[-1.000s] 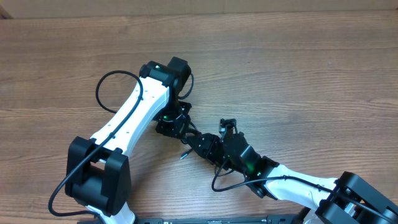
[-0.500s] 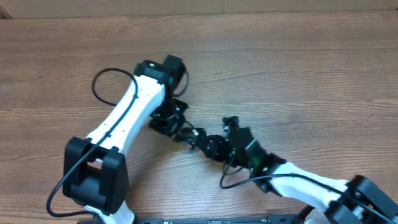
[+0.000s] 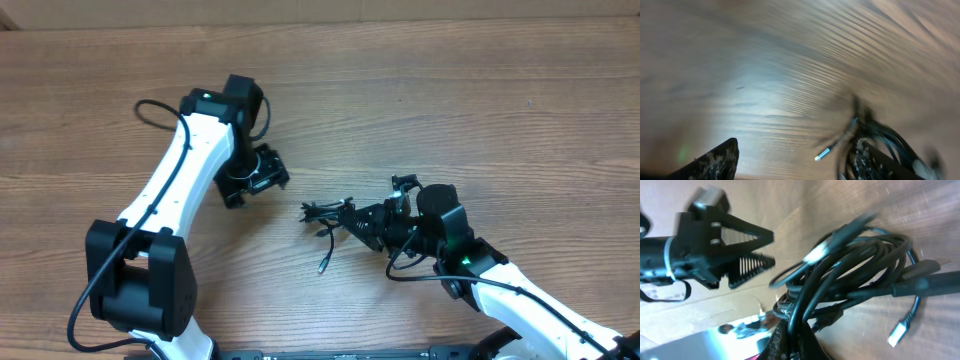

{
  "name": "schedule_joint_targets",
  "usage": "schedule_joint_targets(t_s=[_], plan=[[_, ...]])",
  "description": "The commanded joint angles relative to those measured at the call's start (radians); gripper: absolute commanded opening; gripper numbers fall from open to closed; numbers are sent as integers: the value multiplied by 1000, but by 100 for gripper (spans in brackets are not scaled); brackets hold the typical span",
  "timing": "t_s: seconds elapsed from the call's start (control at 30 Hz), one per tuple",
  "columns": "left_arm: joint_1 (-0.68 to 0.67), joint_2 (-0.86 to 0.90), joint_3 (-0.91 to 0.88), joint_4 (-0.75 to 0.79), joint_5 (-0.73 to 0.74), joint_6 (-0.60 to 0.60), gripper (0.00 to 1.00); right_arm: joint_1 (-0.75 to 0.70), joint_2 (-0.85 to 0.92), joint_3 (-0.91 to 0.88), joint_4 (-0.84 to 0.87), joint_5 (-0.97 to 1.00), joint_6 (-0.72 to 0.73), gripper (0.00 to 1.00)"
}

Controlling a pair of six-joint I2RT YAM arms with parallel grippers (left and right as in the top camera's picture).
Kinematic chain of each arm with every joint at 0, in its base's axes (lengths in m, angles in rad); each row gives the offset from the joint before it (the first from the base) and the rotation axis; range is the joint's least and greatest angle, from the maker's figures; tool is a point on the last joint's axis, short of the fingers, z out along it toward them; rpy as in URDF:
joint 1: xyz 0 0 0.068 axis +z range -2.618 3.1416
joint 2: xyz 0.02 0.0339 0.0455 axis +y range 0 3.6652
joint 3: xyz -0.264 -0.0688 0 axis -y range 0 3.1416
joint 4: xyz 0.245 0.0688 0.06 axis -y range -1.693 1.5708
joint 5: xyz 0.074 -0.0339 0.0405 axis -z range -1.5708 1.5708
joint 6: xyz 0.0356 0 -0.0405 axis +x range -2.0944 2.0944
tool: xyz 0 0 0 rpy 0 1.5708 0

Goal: Untangle cables

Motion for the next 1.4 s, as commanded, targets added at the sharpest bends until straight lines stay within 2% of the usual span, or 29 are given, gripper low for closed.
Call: schedule_joint_targets(t_s=[0.0,0.13,0.27,0.37,0.43,0.53,0.63,0.7,0.73,0.77,0.8,0.83,0.9,1.07,1.23,1.33,1.37], plan=[[-43,-29,19,33,177,324,76,-25,-12,8,-3,-92,99,4],[-93,-29,19,79,220,434,77,-48,-11,8,-29,-142,140,4],[-126,-31,19,74,210,682,73,-100,-3,8,-103,-182,146,4],[-122,-46,19,69,214,775,74,-158,10,7,-125,-249,130,4],[-111,-68,19,67,284,855,75,-193,19,7,-124,-296,119,4],[-106,-105,19,37,480,1088,75,-224,27,7,-124,-321,116,4],[-109,-121,18,29,515,1202,70,-234,27,7,-120,-330,116,4],[-123,-117,9,48,472,1227,67,-234,27,7,-120,-336,116,4],[-131,-115,0,64,449,1229,69,-234,27,7,-120,-341,116,4],[-140,-112,-15,92,427,1229,87,-234,27,7,-120,-345,115,4],[-151,-110,-38,129,405,1230,99,-234,27,7,-120,-349,115,4],[-156,-109,-50,149,397,1235,100,-234,27,7,-120,-352,116,4],[-164,-108,-84,201,386,1237,93,-234,27,7,-120,-352,115,4],[-165,-108,-154,272,393,1236,84,-234,27,7,-120,-355,116,4],[-167,-108,-232,314,491,1255,76,-234,27,7,-120,-354,116,4],[-180,-108,-297,361,526,1258,66,-234,27,7,-120,-354,116,4],[-185,-108,-316,378,531,1258,60,-234,27,7,-120,-352,116,4]])
